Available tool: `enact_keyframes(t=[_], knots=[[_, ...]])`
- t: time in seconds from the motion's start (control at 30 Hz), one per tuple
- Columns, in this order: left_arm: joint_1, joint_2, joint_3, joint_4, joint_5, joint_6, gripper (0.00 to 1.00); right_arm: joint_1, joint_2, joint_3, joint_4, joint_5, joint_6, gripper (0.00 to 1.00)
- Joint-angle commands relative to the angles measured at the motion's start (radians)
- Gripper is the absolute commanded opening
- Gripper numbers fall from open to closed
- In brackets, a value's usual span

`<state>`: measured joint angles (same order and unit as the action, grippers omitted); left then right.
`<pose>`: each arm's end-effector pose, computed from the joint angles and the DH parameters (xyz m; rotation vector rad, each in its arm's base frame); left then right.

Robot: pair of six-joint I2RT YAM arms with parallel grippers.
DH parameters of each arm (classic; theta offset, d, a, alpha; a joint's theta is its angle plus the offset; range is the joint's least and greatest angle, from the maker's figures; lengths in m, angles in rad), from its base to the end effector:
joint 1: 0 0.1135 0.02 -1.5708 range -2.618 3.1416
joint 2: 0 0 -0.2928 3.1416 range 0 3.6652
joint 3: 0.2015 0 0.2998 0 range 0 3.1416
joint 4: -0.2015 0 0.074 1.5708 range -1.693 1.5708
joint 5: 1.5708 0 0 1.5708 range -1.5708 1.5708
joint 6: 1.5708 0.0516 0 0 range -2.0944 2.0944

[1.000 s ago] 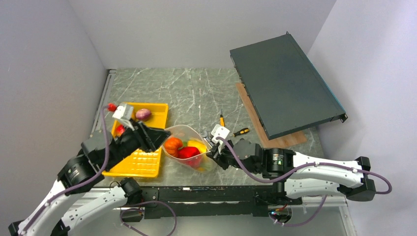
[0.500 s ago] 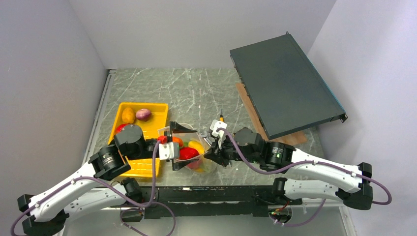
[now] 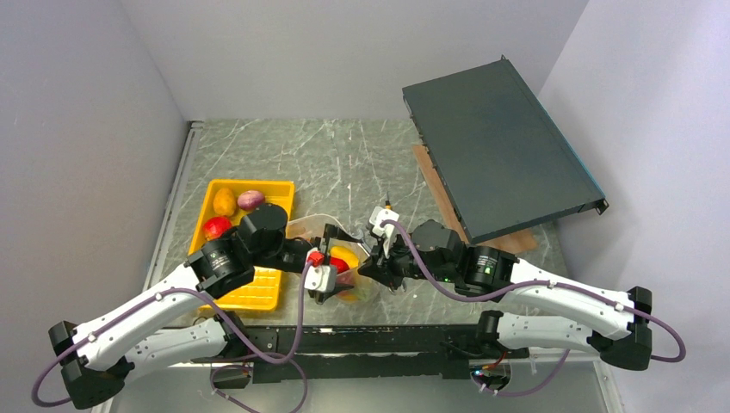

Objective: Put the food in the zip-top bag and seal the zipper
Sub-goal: Zip the zipper food storage bag at the center of the board.

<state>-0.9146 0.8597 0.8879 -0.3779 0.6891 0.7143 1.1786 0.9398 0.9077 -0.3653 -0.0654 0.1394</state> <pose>0.1130 -0.2005 0.3646 1.6712 0.9355 -0.7932 0.0957 0.2401 0.3519 -1.0749 1.7877 0.9029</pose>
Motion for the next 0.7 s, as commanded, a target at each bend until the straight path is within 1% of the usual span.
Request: enact_keyframes(t=[0.0, 0.07, 0.2, 0.23, 0.37, 0.5, 0.57, 0.67], knots=[[0.066, 0.005, -0.038, 0.063, 0.111, 0.023, 0.89, -0.004, -0.012, 0.042, 0.020, -0.032, -0.014, 0.00], [0.083, 0.020, -0.046, 0.089, 0.125, 0.009, 0.82, -0.004, 0.005, 0.051, 0.008, -0.033, -0.019, 0.00], [0.114, 0.067, -0.078, 0.142, 0.127, -0.028, 0.65, -0.004, 0.040, 0.071, -0.007, -0.051, -0.032, 0.00], [0.124, 0.075, -0.092, 0.154, 0.138, -0.035, 0.62, -0.005, 0.051, 0.080, -0.020, -0.047, -0.037, 0.00], [0.127, 0.062, -0.077, 0.112, 0.129, -0.036, 0.58, -0.003, 0.056, 0.101, -0.059, -0.041, -0.063, 0.00], [0.126, -0.007, -0.132, 0.149, 0.110, -0.047, 0.52, -0.004, 0.084, 0.136, -0.121, -0.049, -0.090, 0.00], [0.127, -0.031, -0.145, 0.180, 0.105, -0.062, 0.48, -0.004, 0.103, 0.154, -0.143, -0.057, -0.101, 0.00], [0.126, -0.039, -0.136, 0.172, 0.095, -0.061, 0.37, -0.004, 0.115, 0.174, -0.157, -0.031, -0.104, 0.00]])
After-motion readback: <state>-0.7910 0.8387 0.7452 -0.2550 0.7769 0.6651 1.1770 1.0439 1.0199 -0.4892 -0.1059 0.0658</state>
